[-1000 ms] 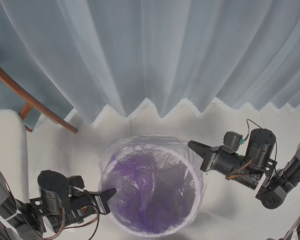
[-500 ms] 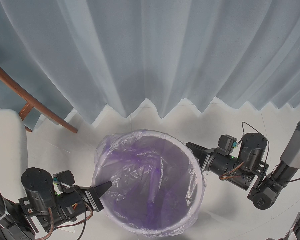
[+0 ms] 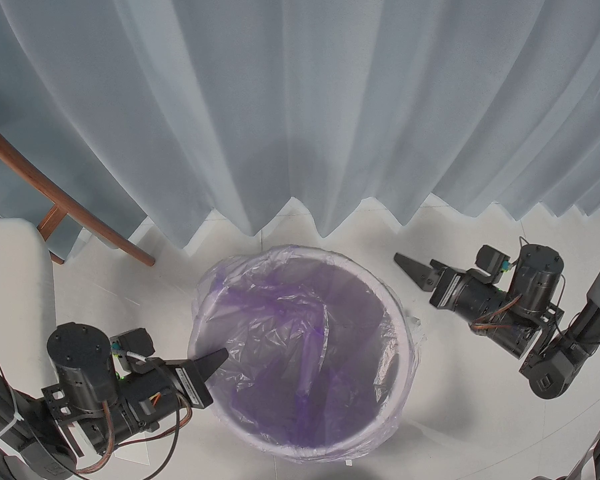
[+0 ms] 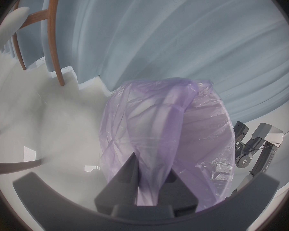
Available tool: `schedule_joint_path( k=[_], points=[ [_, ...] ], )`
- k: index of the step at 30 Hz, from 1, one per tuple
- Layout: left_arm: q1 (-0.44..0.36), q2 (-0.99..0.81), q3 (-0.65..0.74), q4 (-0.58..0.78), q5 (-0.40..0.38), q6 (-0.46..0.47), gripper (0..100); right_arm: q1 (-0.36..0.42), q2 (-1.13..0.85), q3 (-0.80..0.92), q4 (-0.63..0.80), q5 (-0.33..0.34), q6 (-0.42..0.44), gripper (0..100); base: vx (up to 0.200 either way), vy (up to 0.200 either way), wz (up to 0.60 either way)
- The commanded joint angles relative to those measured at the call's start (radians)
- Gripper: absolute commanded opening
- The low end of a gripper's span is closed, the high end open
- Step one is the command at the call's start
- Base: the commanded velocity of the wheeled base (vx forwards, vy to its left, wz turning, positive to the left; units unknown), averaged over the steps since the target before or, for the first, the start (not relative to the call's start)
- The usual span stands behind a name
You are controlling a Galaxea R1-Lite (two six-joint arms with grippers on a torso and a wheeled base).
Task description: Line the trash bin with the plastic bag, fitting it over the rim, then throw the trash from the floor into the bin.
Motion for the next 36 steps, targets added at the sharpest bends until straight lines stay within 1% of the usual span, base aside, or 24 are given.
schedule_joint_path(
  k=[1, 4, 7, 10, 12, 19, 26, 29, 36],
  points=[
    [0.046, 0.097, -0.105, 0.009, -0.002, 0.003, 0, -0.116, -0.084, 0.003, 0.035, -0.001, 0.051, 100, 0.0, 0.0, 0.0],
    [0.096, 0.207, -0.172, 0.007, -0.001, 0.018, 0, -0.164, -0.126, -0.002, 0.102, -0.001, 0.095, 100, 0.0, 0.0, 0.0],
    [0.159, 0.325, -0.235, 0.006, -0.002, 0.093, 0, -0.191, -0.162, -0.012, 0.16, 0.001, 0.138, 100, 0.0, 0.0, 0.0],
    [0.202, 0.44, -0.301, -0.007, -0.001, 0.185, 0, -0.196, -0.185, -0.015, 0.188, -0.001, 0.143, 100, 0.0, 0.0, 0.0],
    [0.215, 0.497, -0.352, -0.007, -0.001, 0.212, 0, -0.196, -0.195, -0.008, 0.19, -0.001, 0.143, 100, 0.0, 0.0, 0.0],
    [0.215, 0.653, -0.525, -0.008, 0.001, 0.213, 0, -0.191, -0.211, -0.005, 0.191, -0.001, 0.143, 100, 0.0, 0.0, 0.0],
    [0.222, 0.776, -0.654, -0.007, 0.001, 0.213, 0, -0.185, -0.219, -0.003, 0.191, -0.001, 0.137, 100, 0.0, 0.0, 0.0],
    [0.222, 0.793, -0.68, -0.007, 0.004, 0.215, 0, -0.184, -0.218, -0.003, 0.191, -0.001, 0.137, 100, 0.0, 0.0, 0.0],
    [0.227, 0.804, -0.684, 0.004, 0.009, 0.216, 0, -0.182, -0.214, -0.003, 0.19, -0.001, 0.137, 100, 0.0, 0.0, 0.0]
  ],
)
